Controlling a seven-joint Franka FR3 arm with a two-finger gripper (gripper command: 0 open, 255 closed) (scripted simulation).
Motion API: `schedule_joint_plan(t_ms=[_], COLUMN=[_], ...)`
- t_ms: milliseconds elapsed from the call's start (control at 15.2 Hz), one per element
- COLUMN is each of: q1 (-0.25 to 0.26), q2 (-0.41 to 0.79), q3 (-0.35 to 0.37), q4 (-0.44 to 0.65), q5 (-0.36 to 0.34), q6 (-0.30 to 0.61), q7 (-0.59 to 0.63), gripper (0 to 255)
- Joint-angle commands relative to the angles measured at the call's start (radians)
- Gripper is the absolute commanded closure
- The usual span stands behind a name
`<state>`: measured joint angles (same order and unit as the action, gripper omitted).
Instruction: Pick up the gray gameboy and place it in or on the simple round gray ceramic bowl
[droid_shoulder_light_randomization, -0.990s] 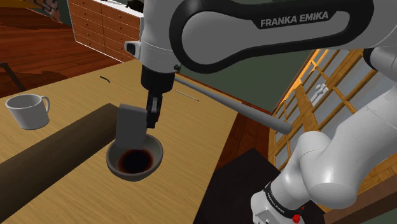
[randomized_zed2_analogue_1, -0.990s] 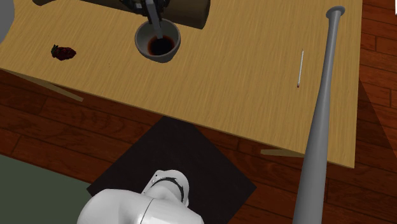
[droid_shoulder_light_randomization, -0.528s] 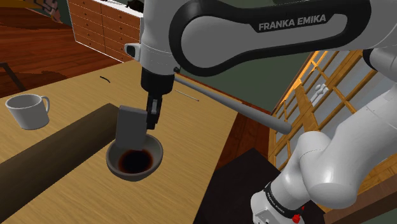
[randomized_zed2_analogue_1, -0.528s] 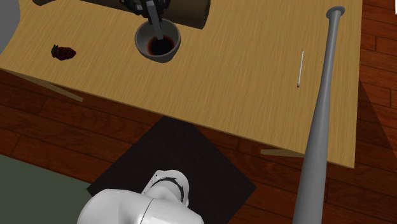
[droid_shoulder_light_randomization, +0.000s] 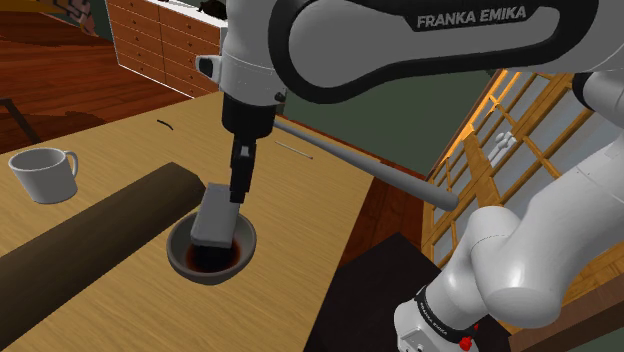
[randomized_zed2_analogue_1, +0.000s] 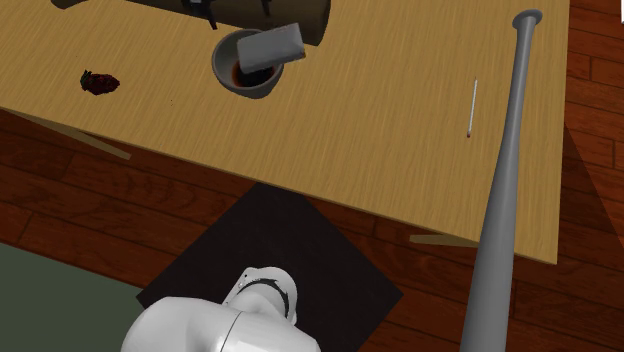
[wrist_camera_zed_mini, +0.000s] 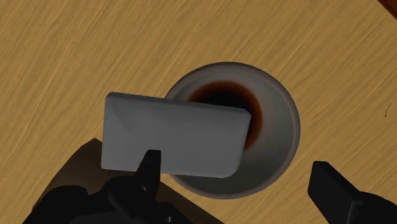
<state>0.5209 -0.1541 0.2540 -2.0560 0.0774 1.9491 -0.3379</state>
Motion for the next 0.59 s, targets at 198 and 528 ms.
schedule_joint_plan(t_ms=[198, 528], q1=[-0.002, -0.002], q2=[-0.015, -0.015], q3=[-0.004, -0.004], q4=[0.067, 0.068], q5=[0.002, 0.001], q6=[-0.083, -0.083], q7=[-0.001, -0.001], gripper=[0, 0])
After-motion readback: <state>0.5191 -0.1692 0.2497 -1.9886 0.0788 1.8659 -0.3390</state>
